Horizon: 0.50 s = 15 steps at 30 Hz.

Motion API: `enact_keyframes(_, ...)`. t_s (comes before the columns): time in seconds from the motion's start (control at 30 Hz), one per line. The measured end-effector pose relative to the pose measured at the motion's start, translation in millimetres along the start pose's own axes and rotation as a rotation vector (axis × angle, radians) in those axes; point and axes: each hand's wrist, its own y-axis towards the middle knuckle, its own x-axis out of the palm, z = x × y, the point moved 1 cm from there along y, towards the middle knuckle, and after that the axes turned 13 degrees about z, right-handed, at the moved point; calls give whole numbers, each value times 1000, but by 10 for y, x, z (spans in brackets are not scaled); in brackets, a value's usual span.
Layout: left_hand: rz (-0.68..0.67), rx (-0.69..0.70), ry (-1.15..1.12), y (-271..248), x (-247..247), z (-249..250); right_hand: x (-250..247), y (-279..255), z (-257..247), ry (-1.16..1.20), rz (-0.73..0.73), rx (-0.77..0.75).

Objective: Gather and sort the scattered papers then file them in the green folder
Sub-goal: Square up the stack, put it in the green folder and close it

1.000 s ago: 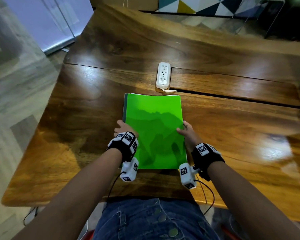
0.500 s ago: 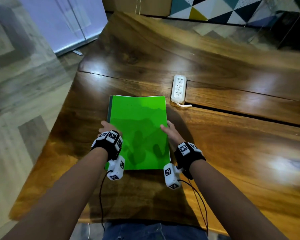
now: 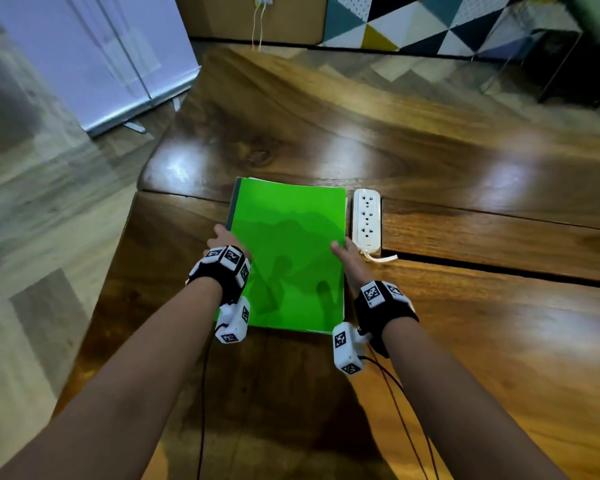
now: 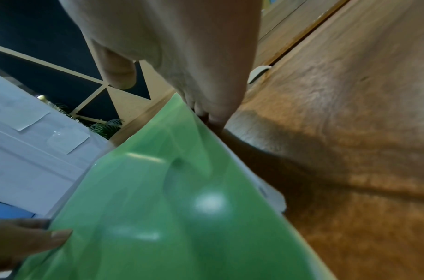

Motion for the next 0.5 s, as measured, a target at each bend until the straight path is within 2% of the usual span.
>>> enact_keyframes(0.13, -16, 17, 84, 87, 33, 118, -114, 69, -18, -96, 1, -56)
enact_keyframes(0.23, -25, 16, 140, 119, 68, 101, -257, 155, 112, -152, -36, -26)
enact_keyframes(0.4, 2, 40, 185, 101, 110, 157, -259, -131, 117, -57, -133, 26)
enact_keyframes(0.5, -2, 26, 162, 88, 143, 183, -258, -80, 142, -91, -89, 26)
